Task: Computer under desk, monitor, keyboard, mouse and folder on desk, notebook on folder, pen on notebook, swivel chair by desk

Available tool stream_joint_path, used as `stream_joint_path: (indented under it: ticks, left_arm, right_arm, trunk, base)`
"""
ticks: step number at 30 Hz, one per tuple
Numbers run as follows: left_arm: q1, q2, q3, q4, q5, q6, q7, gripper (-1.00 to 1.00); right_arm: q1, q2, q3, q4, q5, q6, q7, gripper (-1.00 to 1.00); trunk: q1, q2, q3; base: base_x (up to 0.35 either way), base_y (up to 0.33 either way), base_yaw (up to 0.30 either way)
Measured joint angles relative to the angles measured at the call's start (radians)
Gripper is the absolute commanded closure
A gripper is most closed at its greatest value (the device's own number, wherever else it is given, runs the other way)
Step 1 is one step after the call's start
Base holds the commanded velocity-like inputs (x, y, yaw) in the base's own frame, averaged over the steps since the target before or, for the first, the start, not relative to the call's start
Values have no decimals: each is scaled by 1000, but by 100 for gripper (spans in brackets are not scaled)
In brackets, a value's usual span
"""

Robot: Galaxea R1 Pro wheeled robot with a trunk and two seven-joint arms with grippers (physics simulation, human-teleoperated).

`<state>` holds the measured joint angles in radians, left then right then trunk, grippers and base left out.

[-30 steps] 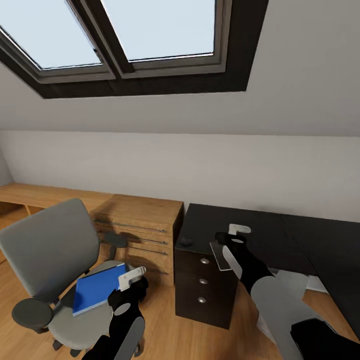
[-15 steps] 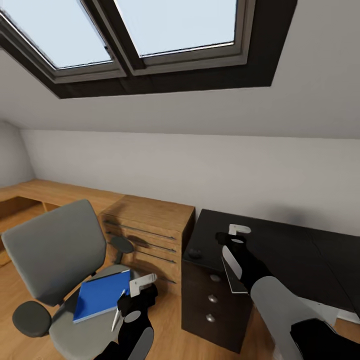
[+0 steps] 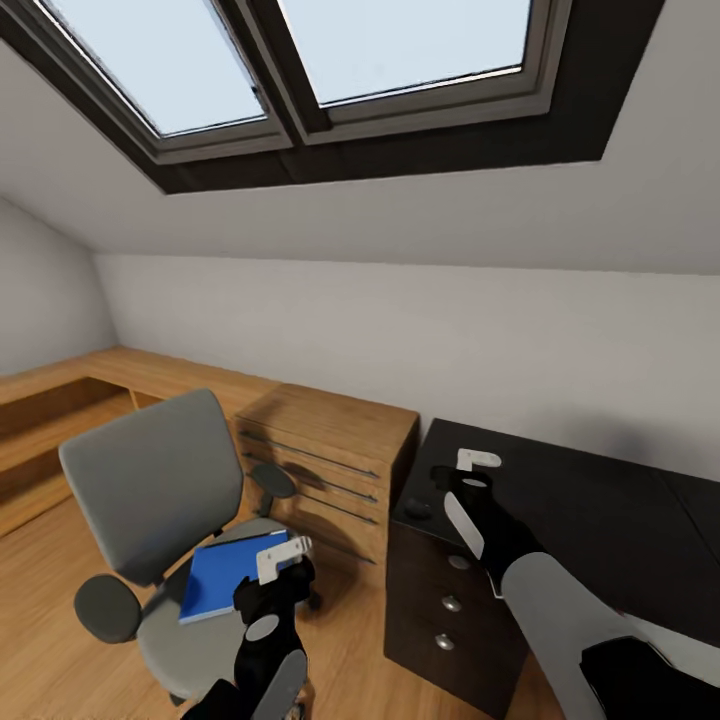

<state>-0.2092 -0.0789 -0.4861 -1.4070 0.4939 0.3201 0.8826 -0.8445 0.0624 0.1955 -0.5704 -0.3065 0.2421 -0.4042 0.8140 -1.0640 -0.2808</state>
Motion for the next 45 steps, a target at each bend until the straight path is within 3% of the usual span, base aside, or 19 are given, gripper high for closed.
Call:
stream_joint_path:
  ticks: [4, 8, 17, 18, 21, 28, 34, 35, 41, 42, 43, 44, 45]
  left_arm:
    - [17, 0, 0, -9, 2, -35, 24, -100]
    - [25, 0, -1, -8, 3, -118, 31, -100]
    - [26, 0, -2, -7, 4, -132, 30, -100]
    - [26, -1, -29, -7, 4, -132, 30, -100]
    - [26, -1, -64, -7, 4, -132, 31, -100]
    - [26, -1, -79, -7, 4, -133, 32, -100]
    - [26, 0, -80, -6, 6, -135, 33, -100]
    - [26, -1, -80, -6, 6, -135, 33, -100]
    - [27, -1, -80, -6, 7, -136, 33, -100]
    - [27, 0, -80, -6, 6, -136, 33, -100]
    - [27, 0, -80, -6, 5, -136, 33, -100]
    - [28, 0, -79, -6, 5, -137, 33, -100]
    - [28, 0, -79, -6, 5, -137, 33, -100]
  right_arm:
    - [0, 0, 0, 0, 0, 0, 0, -100]
    - [0, 0, 1, 0, 0, 0, 0, -100]
    - [0, -2, 1, 3, 2, -2, 1, -100]
    - [0, -2, 0, 29, 3, -5, 5, -100]
    - [0, -3, 2, 48, 3, -5, 7, -100]
    - [0, -3, 2, 96, 2, -4, 19, -100]
    - [-3, -4, 3, 187, 24, -26, 168, -100]
    - [-3, -6, 3, 193, 54, -29, 213, -100]
    - [-3, -9, 3, 201, 217, -31, 315, -100]
    - [-3, -9, 5, 202, 300, -33, 368, -100]
    - [-3, -9, 10, 205, 409, -34, 442, -100]
    - [-3, -9, 9, 206, 461, -33, 479, -100]
    - [-3, -9, 8, 207, 483, -34, 495, -100]
  trunk:
    - [0, 0, -1]
    - [0, 0, -2]
    - [0, 0, -2]
    - [-1, 0, -2]
    - [-1, 0, -2]
    - [0, 0, -2]
    - [0, 0, -2]
    - [0, 0, -2]
    - [0, 0, -2]
    - [0, 0, -2]
    - [0, 0, -2]
    - [0, 0, -2]
    - [0, 0, -2]
  base:
    - [0, 0, 33]
    - [0, 0, 8]
    - [163, 0, 1]
    - [317, 0, 0]
    - [319, 0, 0]
    - [298, 0, 0]
    - [71, 0, 0]
    - [16, 0, 0]
    - [5, 0, 0]
    - [0, 0, 0]
    - [0, 0, 0]
    - [0, 0, 0]
    - [0, 0, 0]
